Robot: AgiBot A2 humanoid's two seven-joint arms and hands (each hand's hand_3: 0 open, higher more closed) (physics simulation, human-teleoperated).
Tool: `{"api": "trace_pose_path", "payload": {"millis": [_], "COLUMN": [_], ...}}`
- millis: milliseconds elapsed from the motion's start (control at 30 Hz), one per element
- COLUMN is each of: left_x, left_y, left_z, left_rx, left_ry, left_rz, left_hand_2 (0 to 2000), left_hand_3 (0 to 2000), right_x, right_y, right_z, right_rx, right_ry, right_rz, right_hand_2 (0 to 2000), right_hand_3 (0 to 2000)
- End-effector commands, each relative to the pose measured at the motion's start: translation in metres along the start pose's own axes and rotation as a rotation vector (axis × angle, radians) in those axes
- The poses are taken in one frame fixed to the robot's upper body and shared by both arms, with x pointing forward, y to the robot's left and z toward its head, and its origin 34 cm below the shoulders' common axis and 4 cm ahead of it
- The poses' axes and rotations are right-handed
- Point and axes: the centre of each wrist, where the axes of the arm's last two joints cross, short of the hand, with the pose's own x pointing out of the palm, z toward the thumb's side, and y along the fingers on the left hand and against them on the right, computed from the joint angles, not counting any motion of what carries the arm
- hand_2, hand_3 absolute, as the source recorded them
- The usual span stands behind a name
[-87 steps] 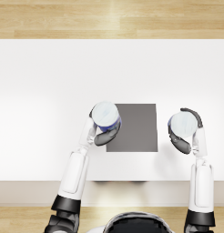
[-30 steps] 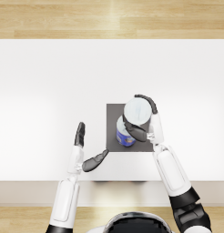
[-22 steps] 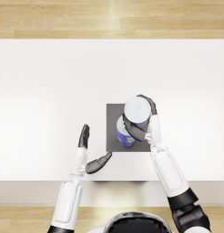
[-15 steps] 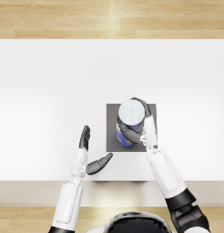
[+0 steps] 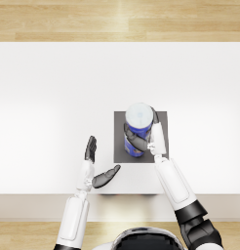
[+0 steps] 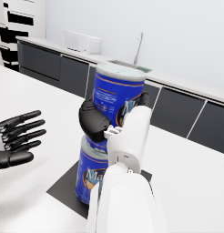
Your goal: Pick up the blue can on the left and place it in the middle, then pick up the blue can on the right and place it on top of the can in the middle
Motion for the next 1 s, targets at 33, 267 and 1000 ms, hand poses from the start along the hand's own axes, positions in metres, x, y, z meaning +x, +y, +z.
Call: {"api": "trace_pose_path", "payload": {"millis": [33, 267, 1000], "left_x": [0.0, 0.0, 0.014], "left_y": [0.002, 0.003, 0.006], "left_z": [0.004, 0.006, 0.028], "left_rx": [0.015, 0.025, 0.118], "left_ry": [-0.002, -0.011, -0.041], "left_rz": [0.002, 0.01, -0.017], "left_hand_2": [0, 0, 0], "left_hand_3": [0, 0, 0], "right_x": [0.001, 0.001, -0.02], "right_y": [0.004, 0.004, 0.011], "right_z": [-0.007, -0.006, 0.094], "right_rx": [0.019, 0.044, -0.278], "right_ry": [0.012, -0.002, -0.148], "right_rz": [0.01, -0.041, -0.161], "right_hand_2": [2000, 0, 0], "right_hand_3": [1520, 213, 0]}}
